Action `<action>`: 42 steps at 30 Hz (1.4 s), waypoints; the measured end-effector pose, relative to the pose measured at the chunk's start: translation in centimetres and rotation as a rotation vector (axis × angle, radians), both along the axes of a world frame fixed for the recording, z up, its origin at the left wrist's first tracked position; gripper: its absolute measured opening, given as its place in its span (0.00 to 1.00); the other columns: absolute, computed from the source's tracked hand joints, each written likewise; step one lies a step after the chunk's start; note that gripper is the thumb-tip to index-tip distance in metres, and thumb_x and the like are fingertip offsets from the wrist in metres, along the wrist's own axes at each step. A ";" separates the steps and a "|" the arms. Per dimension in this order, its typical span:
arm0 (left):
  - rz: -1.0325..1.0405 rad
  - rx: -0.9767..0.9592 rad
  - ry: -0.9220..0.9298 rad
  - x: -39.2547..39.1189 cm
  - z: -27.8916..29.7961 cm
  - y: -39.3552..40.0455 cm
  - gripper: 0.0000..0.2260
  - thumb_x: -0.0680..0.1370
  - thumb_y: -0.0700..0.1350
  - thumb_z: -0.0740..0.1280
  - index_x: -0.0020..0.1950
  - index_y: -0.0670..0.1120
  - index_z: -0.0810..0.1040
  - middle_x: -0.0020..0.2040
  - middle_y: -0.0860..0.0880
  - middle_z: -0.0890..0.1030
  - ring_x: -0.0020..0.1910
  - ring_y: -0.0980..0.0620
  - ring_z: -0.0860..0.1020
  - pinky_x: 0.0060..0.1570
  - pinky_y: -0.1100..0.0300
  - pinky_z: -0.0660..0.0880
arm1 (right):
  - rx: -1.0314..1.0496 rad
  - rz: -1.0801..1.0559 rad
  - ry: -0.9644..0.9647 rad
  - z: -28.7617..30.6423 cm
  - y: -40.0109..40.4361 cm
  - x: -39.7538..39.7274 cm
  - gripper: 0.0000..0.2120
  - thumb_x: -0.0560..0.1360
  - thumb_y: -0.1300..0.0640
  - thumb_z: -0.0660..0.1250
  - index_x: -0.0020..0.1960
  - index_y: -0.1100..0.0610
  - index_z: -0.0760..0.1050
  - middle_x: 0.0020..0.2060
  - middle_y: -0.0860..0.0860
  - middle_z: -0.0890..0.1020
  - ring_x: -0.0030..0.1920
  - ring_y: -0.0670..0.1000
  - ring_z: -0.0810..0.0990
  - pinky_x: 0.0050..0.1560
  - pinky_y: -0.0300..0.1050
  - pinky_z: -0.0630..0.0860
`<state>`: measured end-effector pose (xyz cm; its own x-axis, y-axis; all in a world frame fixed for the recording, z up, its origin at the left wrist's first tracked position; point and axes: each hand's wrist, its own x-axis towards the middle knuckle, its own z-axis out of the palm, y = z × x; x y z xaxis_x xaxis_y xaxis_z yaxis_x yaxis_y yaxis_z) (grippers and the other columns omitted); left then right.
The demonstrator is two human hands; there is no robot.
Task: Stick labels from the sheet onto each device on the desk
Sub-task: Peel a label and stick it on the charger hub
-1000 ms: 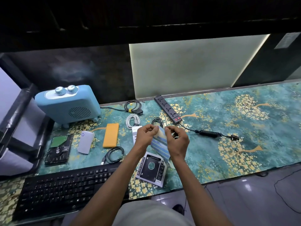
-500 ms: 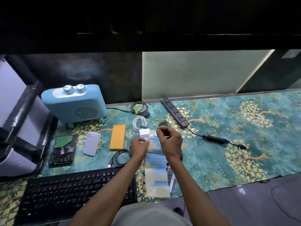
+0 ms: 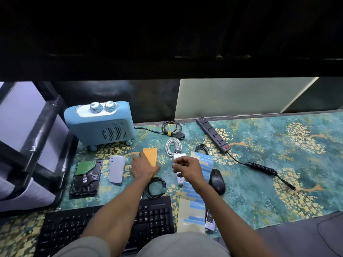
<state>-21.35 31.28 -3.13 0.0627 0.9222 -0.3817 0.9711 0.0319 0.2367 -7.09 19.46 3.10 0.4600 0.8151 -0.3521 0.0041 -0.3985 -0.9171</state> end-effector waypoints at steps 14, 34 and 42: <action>0.775 -1.002 -1.683 -4.0 1.2 -2.7 0.29 0.72 0.57 0.62 0.62 0.35 0.75 0.46 0.38 0.79 0.37 0.42 0.75 0.37 0.54 0.73 | 0.006 0.161 0.160 1.5 1.6 -2.3 0.07 0.75 0.63 0.74 0.52 0.63 0.85 0.42 0.63 0.86 0.39 0.54 0.83 0.39 0.42 0.80; 0.616 -0.232 -0.899 -1.0 3.5 -1.5 0.25 0.69 0.61 0.67 0.59 0.46 0.80 0.49 0.43 0.79 0.44 0.45 0.76 0.42 0.55 0.70 | -0.159 0.211 -0.324 -1.8 -0.2 -1.3 0.12 0.71 0.58 0.78 0.43 0.56 0.74 0.36 0.51 0.80 0.39 0.55 0.82 0.45 0.55 0.80; 0.172 0.019 -0.027 1.7 1.5 -1.1 0.38 0.70 0.55 0.76 0.74 0.44 0.63 0.65 0.38 0.69 0.63 0.39 0.71 0.56 0.46 0.74 | -0.217 0.073 -0.380 -2.2 -0.9 1.1 0.05 0.74 0.56 0.73 0.44 0.55 0.77 0.38 0.51 0.82 0.42 0.53 0.82 0.47 0.54 0.81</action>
